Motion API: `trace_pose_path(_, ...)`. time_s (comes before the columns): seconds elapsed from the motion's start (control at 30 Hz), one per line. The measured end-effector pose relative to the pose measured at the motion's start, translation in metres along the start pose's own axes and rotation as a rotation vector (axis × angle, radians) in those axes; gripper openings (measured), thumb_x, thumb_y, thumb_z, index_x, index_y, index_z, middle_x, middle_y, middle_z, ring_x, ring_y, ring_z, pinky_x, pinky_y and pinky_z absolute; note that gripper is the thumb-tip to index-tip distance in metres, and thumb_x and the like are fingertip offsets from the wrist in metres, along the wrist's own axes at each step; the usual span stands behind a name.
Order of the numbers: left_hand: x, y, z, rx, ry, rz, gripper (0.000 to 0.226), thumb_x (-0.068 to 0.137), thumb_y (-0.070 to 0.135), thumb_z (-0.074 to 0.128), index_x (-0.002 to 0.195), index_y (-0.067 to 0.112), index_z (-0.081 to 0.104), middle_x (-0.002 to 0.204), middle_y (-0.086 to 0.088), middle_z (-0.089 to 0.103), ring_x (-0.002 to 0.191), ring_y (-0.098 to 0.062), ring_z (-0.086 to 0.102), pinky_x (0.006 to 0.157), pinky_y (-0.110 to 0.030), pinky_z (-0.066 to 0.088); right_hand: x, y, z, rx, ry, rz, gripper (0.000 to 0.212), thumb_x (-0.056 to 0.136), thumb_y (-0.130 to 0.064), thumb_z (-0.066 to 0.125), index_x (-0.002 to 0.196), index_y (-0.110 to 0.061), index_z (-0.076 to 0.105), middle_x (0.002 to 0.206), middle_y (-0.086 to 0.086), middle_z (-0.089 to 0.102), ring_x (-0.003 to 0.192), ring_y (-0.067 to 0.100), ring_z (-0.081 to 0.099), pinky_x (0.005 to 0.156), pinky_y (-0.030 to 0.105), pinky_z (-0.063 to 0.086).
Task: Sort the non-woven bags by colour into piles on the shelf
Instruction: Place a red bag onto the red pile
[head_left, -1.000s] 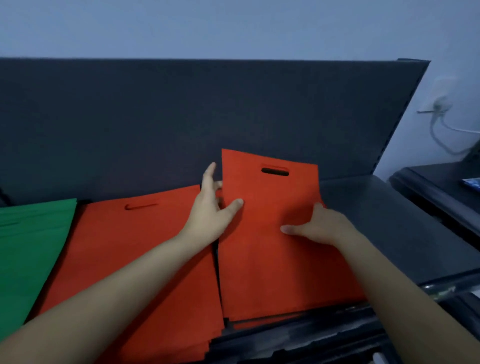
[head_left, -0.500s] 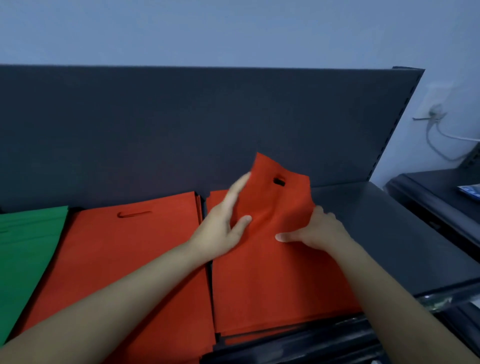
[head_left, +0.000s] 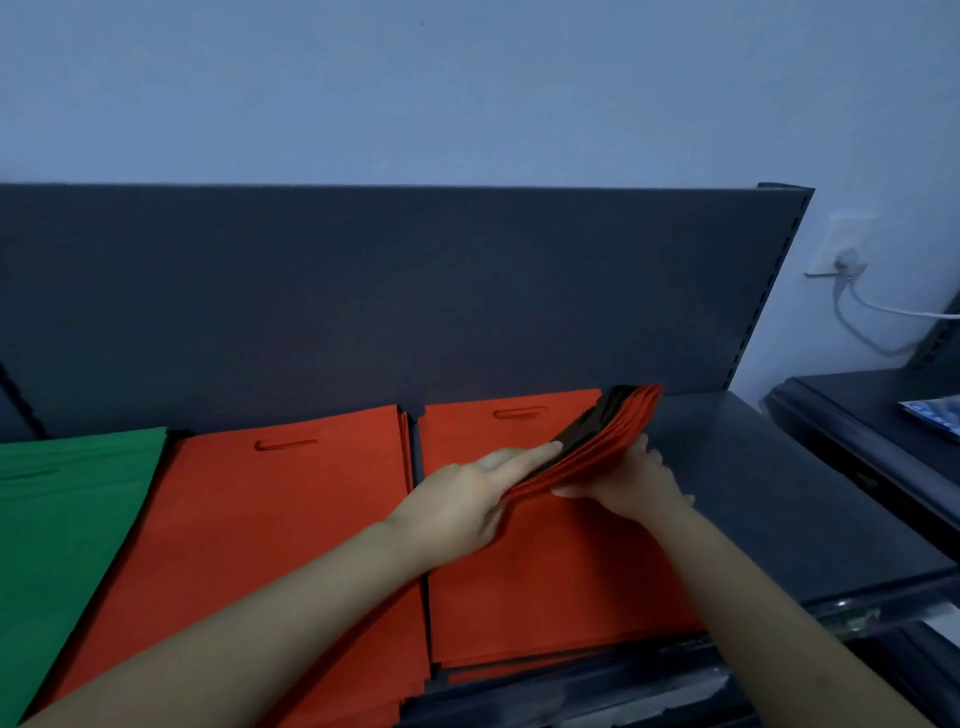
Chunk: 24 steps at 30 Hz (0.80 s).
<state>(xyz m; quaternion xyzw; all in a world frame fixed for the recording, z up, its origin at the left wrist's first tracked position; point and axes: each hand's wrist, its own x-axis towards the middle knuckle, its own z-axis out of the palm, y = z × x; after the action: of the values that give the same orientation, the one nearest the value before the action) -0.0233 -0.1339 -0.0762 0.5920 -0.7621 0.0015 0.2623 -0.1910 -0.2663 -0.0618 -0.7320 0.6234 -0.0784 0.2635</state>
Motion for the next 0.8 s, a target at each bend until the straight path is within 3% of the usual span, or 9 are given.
trace_pose_path(0.07, -0.001, 0.004, -0.002, -0.003, 0.023, 0.008, 0.093, 0.083, -0.004, 0.047, 0.145, 0.053, 0.01, 0.144, 0.012, 0.045, 0.11, -0.026, 0.063, 0.087, -0.039, 0.054, 0.003, 0.005, 0.001, 0.025, 0.005, -0.003, 0.131, 0.058, -0.063, 0.08, 0.153, -0.012, 0.006, 0.155, 0.013, 0.023, 0.142, 0.034, 0.024, 0.111, 0.061, 0.014)
trace_pose_path(0.13, 0.001, 0.011, -0.008, -0.192, 0.122, -0.011, 0.094, 0.073, -0.013, 0.046, 0.143, 0.047, 0.03, 0.14, 0.013, 0.051, 0.123, -0.011, 0.055, 0.102, -0.029, 0.045, 0.008, 0.01, 0.003, 0.075, -0.021, -0.05, 0.121, 0.062, -0.069, 0.074, 0.153, -0.018, 0.012, 0.155, 0.011, 0.025, 0.142, 0.032, 0.026, 0.115, 0.058, 0.014)
trace_pose_path(0.17, 0.003, 0.012, -0.01, -0.324, 0.207, -0.054, 0.091, 0.07, -0.017, 0.047, 0.138, 0.041, 0.039, 0.135, 0.016, 0.054, 0.125, -0.001, 0.052, 0.105, -0.021, 0.041, 0.011, 0.013, 0.004, 0.115, -0.043, -0.097, 0.127, 0.054, -0.077, 0.073, 0.152, -0.02, 0.017, 0.154, 0.01, 0.029, 0.14, 0.031, 0.03, 0.115, 0.058, 0.016)
trace_pose_path(0.27, 0.011, 0.008, -0.021, -0.698, 0.402, -0.305, 0.069, 0.078, -0.019, 0.059, 0.126, 0.029, 0.046, 0.119, 0.016, 0.061, 0.106, 0.014, 0.057, 0.093, -0.011, 0.043, 0.021, 0.02, 0.001, 0.294, 0.002, -0.058, 0.147, 0.019, -0.088, 0.07, 0.142, -0.014, 0.035, 0.142, 0.006, 0.046, 0.129, 0.031, 0.046, 0.11, 0.056, 0.029)
trace_pose_path(0.37, 0.012, -0.006, -0.027, -0.854, 0.333, -0.564, 0.067, 0.082, -0.007, 0.069, 0.133, 0.028, 0.041, 0.111, 0.014, 0.061, 0.094, 0.009, 0.062, 0.077, -0.009, 0.049, 0.009, 0.016, -0.013, 0.339, 0.011, -0.018, 0.13, 0.027, -0.076, 0.076, 0.131, -0.007, 0.043, 0.133, 0.011, 0.053, 0.122, 0.034, 0.051, 0.108, 0.058, 0.032)
trace_pose_path(0.47, 0.012, -0.019, -0.021, -0.704, 0.257, -0.678, 0.084, 0.076, 0.002, 0.078, 0.143, 0.02, 0.03, 0.123, 0.007, 0.056, 0.116, -0.013, 0.057, 0.093, -0.02, 0.046, 0.0, 0.015, -0.009, 0.314, 0.029, -0.007, 0.106, 0.056, -0.051, 0.085, 0.138, -0.003, 0.038, 0.136, 0.014, 0.051, 0.125, 0.034, 0.049, 0.109, 0.053, 0.032)
trace_pose_path(0.57, 0.012, -0.025, -0.011, -0.429, 0.145, -0.784, 0.108, 0.071, 0.017, 0.084, 0.15, 0.005, 0.011, 0.142, -0.004, 0.042, 0.133, -0.023, 0.042, 0.108, -0.028, 0.035, 0.0, 0.018, 0.002, 0.226, 0.082, -0.015, 0.084, 0.062, -0.039, 0.086, 0.13, -0.009, 0.046, 0.131, 0.011, 0.054, 0.118, 0.031, 0.055, 0.103, 0.048, 0.041)
trace_pose_path(0.67, 0.006, -0.027, -0.01, -0.242, 0.101, -0.805, 0.096, 0.072, 0.031, 0.082, 0.141, 0.003, 0.023, 0.142, -0.011, 0.041, 0.133, -0.03, 0.041, 0.108, -0.033, 0.037, 0.0, 0.019, 0.006, 0.224, 0.126, -0.032, 0.077, 0.065, -0.034, 0.086, 0.127, -0.01, 0.049, 0.129, 0.011, 0.056, 0.116, 0.03, 0.056, 0.103, 0.047, 0.041)
trace_pose_path(0.8, -0.005, -0.023, -0.011, 0.145, 0.012, -0.705, 0.105, 0.085, 0.048, 0.065, 0.153, 0.005, -0.003, 0.161, -0.015, -0.003, 0.147, -0.03, 0.012, 0.116, -0.041, 0.02, -0.002, 0.017, 0.008, 0.199, 0.151, -0.049, 0.077, 0.069, -0.031, 0.084, 0.133, -0.011, 0.046, 0.132, 0.01, 0.054, 0.121, 0.03, 0.052, 0.108, 0.051, 0.034)
